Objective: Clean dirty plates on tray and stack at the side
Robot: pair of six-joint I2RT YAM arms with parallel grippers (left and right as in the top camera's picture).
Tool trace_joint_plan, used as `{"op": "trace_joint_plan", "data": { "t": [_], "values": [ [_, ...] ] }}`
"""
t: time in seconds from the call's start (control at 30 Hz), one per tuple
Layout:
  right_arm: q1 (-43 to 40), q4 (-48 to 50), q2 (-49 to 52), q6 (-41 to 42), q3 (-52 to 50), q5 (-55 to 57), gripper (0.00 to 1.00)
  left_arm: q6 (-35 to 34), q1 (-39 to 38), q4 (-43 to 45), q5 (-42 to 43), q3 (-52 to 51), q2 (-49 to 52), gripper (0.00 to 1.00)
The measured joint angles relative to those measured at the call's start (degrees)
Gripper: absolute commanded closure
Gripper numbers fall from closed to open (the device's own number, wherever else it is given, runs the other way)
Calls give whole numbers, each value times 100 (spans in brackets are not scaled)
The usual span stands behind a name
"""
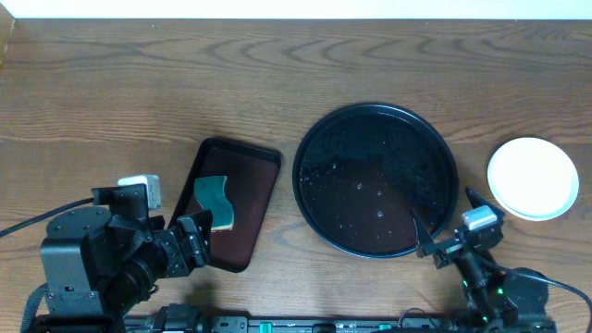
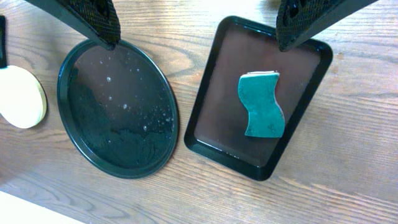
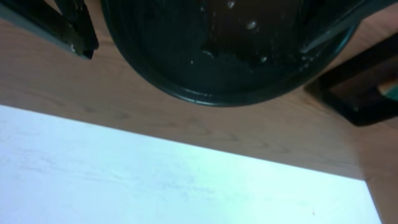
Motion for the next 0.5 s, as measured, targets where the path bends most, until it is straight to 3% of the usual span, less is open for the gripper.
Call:
{"op": "trace_joint_plan", "data": {
  "t": [0.3,0.5],
  "values": [
    [0,1565,-24,-11,-1019,2,1,0,0,-4,0,0,0,19],
    [0,1622,-24,-11,-1161,0,1,0,0,-2,2,0,0,19]
  ]
}}
